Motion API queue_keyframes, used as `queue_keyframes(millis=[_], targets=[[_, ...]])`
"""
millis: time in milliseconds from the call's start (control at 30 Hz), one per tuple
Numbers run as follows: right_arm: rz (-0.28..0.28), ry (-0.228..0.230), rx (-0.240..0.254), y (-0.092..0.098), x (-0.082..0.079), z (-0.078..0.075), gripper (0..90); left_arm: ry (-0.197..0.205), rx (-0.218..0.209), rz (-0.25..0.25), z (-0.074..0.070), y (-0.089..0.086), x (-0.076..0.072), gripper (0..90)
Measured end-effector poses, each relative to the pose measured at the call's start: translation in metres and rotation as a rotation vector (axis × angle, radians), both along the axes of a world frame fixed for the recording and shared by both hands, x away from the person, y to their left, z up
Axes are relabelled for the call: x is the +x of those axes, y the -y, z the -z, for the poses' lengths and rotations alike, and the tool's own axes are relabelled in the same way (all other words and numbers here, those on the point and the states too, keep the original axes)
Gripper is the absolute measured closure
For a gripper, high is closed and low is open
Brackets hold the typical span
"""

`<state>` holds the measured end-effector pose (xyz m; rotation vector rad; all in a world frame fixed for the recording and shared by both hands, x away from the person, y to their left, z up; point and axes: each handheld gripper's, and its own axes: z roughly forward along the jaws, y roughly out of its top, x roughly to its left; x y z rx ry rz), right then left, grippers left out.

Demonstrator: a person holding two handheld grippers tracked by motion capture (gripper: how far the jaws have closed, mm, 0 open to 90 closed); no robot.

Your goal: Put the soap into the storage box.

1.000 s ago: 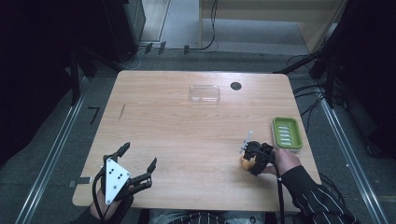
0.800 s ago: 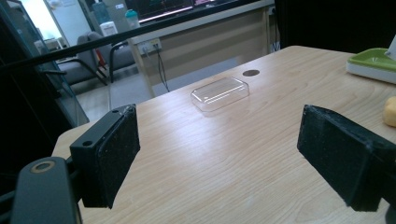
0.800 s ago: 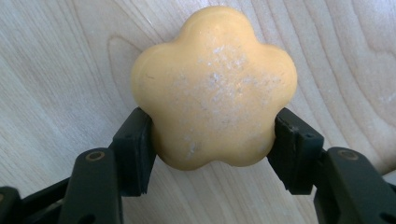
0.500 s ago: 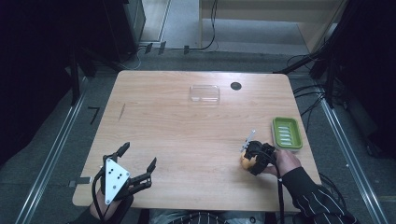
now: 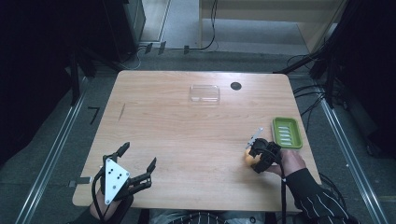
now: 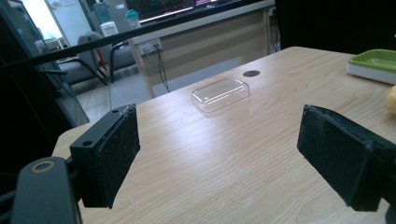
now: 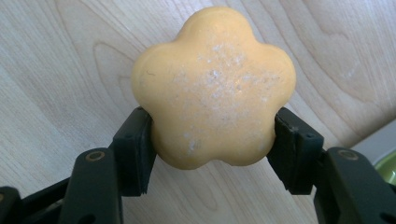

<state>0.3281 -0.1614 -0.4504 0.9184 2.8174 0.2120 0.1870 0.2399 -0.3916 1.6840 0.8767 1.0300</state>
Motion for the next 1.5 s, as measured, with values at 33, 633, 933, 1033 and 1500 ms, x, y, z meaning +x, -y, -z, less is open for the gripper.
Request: queue_keyframes(millis=[33,633,933,1033,1500], targets=[[-0.002,0.002,0.001,0.001,0.000,-0.001,39.8,-0.001,0.001,0.000,0.000,0.000,0.000,13.5],[0.111,0.072,0.033,0.019,0.005,-0.015,39.8,0.000,0.001,0.000,0.000,0.000,0.000,13.5],[0.143,0.096,0.044,0.026,0.007,-0.022,39.7,0.000,0.002,0.001,0.000,0.000,0.000,13.5],[0.152,0.110,0.047,0.029,0.009,-0.025,39.8,0.000,0.000,0.000,0.000,0.000,0.000,13.5],[0.216,0.149,0.070,0.043,0.013,-0.037,39.7,0.001,0.001,0.001,0.000,0.000,0.000,13.5]])
